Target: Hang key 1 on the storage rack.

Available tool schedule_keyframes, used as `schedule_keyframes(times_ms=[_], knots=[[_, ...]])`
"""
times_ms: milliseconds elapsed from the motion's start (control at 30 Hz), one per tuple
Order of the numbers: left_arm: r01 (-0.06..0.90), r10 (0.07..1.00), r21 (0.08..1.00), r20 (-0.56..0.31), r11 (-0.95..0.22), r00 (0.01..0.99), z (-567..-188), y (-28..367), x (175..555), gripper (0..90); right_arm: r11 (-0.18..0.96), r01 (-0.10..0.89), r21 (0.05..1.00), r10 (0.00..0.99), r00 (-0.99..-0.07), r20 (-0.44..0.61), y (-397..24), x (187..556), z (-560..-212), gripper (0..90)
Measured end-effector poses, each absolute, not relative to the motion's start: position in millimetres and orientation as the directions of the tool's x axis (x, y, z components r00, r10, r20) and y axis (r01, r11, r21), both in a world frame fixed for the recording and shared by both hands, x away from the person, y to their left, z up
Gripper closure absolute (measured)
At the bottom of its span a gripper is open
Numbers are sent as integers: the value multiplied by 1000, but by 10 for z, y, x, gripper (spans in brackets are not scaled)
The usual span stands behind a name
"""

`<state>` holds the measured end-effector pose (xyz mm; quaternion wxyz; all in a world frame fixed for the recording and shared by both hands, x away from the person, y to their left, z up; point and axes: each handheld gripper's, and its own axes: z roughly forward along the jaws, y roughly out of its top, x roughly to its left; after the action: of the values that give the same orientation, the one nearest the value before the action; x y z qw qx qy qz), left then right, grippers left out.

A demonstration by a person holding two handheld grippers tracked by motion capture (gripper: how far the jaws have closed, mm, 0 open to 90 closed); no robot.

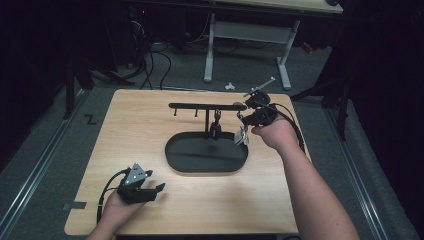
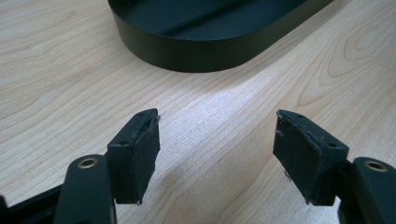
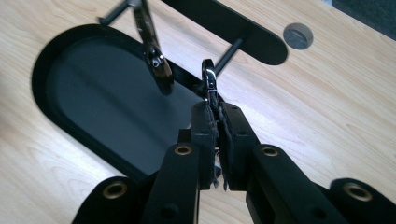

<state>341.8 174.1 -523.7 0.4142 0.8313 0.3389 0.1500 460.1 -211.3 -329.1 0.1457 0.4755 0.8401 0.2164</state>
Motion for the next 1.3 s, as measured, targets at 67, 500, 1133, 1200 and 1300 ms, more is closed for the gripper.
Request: schedule_keyframes(times_ms=[67,500,1133,1200,1300], knots=[[439,689,791,-31,-426,724,-5241,1745,3420,320,448,737,505,864,-503,-33,-2133,4631,-3305,850],[445,687,785,-34,-431,726,-5243,1748,3417,321,438,739,512,868,-496,-26,-2156,4746,-3383,828],[438,698,794,-24,-421,715,-5241,1757,3422,318,396,746,536,892,-450,-33,-2317,4564,-3512,663],[434,698,796,-21,-421,716,-5232,1756,3422,317,397,737,546,890,-454,-35,-2335,4517,-3551,625],[437,699,798,-27,-416,715,-5232,1748,3422,317,383,739,554,891,-455,-9,-2349,4437,-3648,566]])
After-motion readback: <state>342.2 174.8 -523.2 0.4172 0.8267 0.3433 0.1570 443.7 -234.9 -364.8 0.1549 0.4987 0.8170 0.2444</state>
